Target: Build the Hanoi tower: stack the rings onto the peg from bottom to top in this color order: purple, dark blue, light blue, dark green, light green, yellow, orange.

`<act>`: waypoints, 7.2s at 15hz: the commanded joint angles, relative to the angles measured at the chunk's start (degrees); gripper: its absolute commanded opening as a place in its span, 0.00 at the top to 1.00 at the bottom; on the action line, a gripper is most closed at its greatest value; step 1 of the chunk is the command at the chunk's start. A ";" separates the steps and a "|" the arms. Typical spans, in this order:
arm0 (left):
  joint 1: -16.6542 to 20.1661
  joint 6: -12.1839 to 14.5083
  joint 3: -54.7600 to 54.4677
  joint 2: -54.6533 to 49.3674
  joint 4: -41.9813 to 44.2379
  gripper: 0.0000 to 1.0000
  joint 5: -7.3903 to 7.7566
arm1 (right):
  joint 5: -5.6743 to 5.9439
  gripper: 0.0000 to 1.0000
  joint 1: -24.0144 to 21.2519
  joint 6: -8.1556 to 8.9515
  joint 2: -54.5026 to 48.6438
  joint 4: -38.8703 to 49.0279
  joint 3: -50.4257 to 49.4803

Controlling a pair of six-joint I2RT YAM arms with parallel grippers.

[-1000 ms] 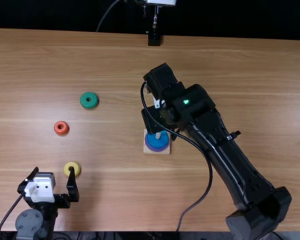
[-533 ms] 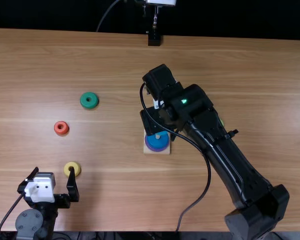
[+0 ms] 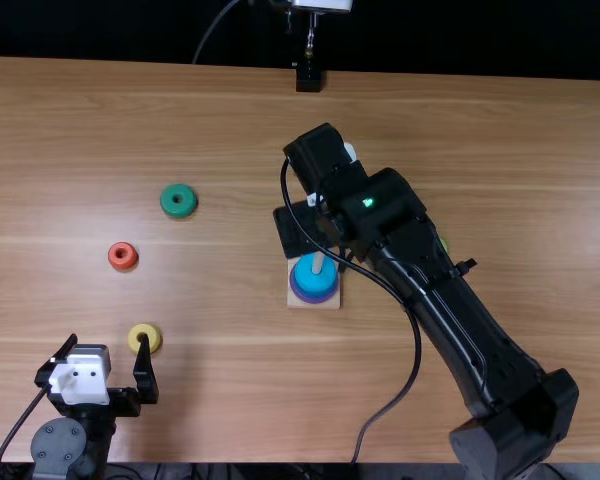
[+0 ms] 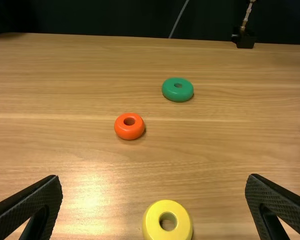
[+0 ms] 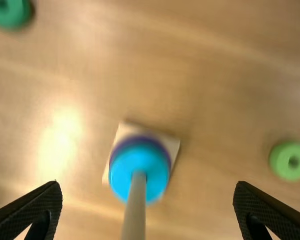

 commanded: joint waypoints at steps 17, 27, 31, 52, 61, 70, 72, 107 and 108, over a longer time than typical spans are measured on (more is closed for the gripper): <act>0.29 0.48 -6.00 -0.62 -4.45 0.00 0.56 | -11.63 0.00 -28.03 -20.44 -93.31 52.80 -87.53; 0.29 0.48 -6.00 -0.62 -4.45 0.00 0.56 | -0.35 0.00 -31.99 -8.21 -111.42 46.05 -106.17; 0.29 0.48 -6.00 -0.62 -4.45 0.00 0.56 | 1.24 0.00 -31.81 -8.31 -111.42 46.68 -109.24; 0.29 0.48 -6.00 -0.62 -4.45 0.00 0.56 | 1.13 0.00 -32.07 -13.80 -111.42 48.26 -110.30; 0.21 0.91 1.56 -0.62 -1.81 0.00 0.35 | 1.13 0.00 -32.07 -13.69 -111.42 48.26 -110.30; 1.00 1.01 39.26 36.12 14.32 0.00 -0.29 | 1.13 0.00 -32.07 -13.69 -111.42 48.26 -110.30; 1.09 1.12 49.46 53.08 9.37 0.00 0.45 | 1.13 0.00 -32.07 -13.69 -111.42 48.26 -110.30; -2.69 13.88 93.76 129.10 -18.90 0.39 10.79 | 1.13 0.00 -32.07 -13.69 -111.42 48.26 -110.30; -2.61 13.88 93.76 129.10 -18.69 0.84 10.79 | 1.13 0.00 -32.07 -13.69 -111.42 48.26 -110.30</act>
